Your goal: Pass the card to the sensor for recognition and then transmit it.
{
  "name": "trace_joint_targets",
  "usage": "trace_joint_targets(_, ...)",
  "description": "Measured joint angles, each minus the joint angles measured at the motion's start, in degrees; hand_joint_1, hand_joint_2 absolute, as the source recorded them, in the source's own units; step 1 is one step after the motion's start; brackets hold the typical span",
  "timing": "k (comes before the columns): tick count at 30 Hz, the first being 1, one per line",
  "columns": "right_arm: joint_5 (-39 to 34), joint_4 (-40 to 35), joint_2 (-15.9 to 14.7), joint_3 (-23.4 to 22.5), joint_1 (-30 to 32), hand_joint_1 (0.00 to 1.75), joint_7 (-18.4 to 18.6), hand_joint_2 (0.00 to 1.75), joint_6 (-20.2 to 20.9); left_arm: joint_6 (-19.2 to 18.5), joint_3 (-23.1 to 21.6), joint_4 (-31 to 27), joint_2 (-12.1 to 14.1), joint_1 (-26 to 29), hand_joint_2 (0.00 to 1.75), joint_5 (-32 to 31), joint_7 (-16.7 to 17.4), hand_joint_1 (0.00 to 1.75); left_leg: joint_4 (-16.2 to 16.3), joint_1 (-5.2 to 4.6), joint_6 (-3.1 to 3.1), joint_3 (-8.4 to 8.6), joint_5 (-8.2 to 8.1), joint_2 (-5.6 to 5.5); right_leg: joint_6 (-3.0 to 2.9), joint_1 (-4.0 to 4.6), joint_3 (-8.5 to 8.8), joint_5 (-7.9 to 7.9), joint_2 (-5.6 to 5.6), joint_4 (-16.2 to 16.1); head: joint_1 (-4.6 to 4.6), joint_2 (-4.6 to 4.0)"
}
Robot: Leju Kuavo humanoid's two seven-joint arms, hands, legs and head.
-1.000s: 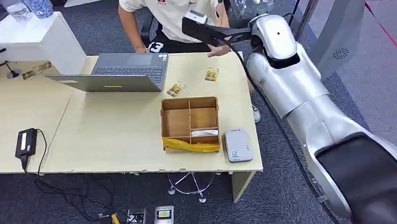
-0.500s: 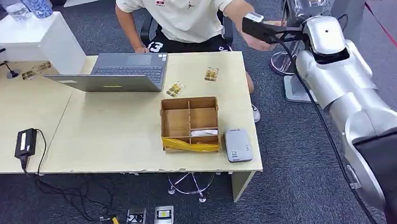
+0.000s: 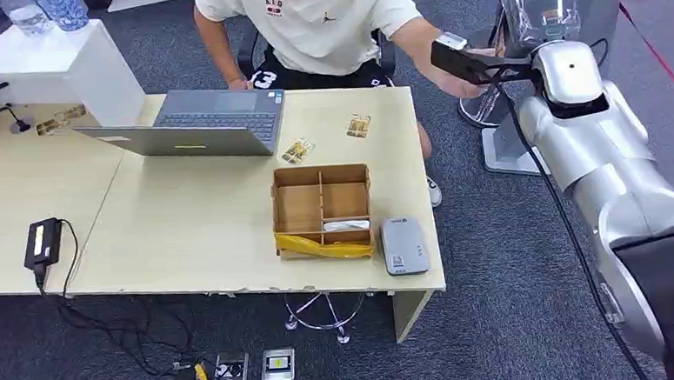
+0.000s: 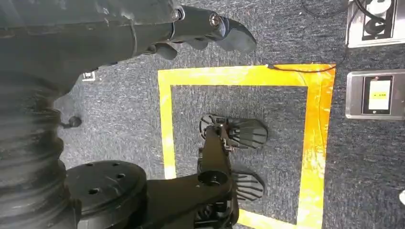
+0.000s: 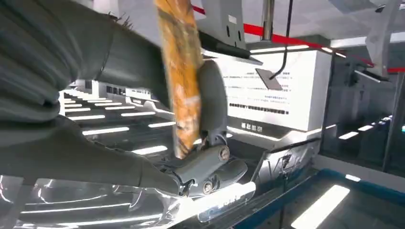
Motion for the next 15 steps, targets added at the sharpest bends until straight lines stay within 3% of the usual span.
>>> trace_joint_targets(8, 0.8, 0.1, 0.0, 0.0, 0.4, 0.0, -0.8, 1.75, -1.3, 0.2, 0.0, 0.0, 0.0, 0.0, 1.75, 0.4, 0.0, 0.0, 0.0, 0.0, 0.0, 0.01, 0.0, -0.01, 0.0, 0.0, 0.02, 0.01, -0.01, 0.0, 0.0, 0.0)
trace_joint_targets(15, 0.3, 0.1, -0.8, 0.0, 0.4, 0.0, -3.5, 1.75, -4.5, 2.5, 0.0, 0.0, -0.7, 1.2, 1.75, 1.2, -2.9, 0.0, 0.0, 0.0, 0.0, 0.02, 0.0, -0.01, 0.0, 0.0, -0.01, 0.01, 0.01, 0.0, 0.0, 0.0)
